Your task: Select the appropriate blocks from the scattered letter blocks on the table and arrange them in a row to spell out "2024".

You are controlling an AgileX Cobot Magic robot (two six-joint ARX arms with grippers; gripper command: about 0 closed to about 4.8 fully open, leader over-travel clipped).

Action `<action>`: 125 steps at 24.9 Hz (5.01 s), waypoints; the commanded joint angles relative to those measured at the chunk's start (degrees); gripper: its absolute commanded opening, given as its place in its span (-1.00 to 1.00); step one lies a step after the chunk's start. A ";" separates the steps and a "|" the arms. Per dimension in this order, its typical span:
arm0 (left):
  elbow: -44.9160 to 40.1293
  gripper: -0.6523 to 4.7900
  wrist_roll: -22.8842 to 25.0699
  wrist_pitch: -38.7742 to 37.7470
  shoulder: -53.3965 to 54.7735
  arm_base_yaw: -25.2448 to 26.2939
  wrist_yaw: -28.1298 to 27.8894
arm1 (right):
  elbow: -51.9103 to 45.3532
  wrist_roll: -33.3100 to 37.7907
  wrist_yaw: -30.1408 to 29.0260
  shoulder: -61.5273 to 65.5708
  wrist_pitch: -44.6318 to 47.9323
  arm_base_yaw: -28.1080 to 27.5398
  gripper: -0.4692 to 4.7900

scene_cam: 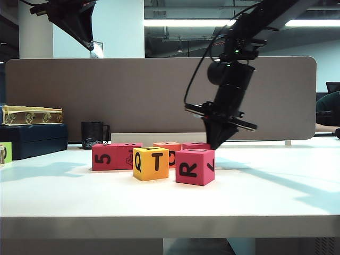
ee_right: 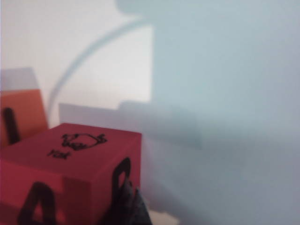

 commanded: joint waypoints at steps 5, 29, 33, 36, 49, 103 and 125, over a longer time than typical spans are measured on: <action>0.22 -0.78 0.94 0.26 -0.22 -0.04 0.22 | 0.07 0.35 -1.44 0.76 3.93 2.25 -0.83; 0.22 -0.78 1.33 0.96 -0.22 -0.04 0.22 | 0.66 0.55 3.34 0.31 -4.55 3.04 -0.83; 0.22 -0.78 1.33 1.18 -0.20 -0.04 0.22 | 0.66 0.15 1.88 0.31 -6.51 3.28 -0.83; 0.22 -0.78 1.33 1.25 -0.20 -0.04 0.22 | 0.66 0.17 -2.01 0.31 -7.02 3.34 -0.83; 0.22 -0.78 1.33 1.66 -0.20 -0.04 0.22 | 0.61 0.66 -9.94 0.33 -4.52 3.37 -0.83; 0.22 -0.78 1.33 1.49 -0.20 -0.04 0.15 | 0.63 2.75 -5.05 -0.66 -2.97 4.79 -0.83; 0.24 -0.78 1.33 0.83 -0.20 -0.04 0.13 | 0.50 2.80 4.66 0.35 11.17 4.13 -0.83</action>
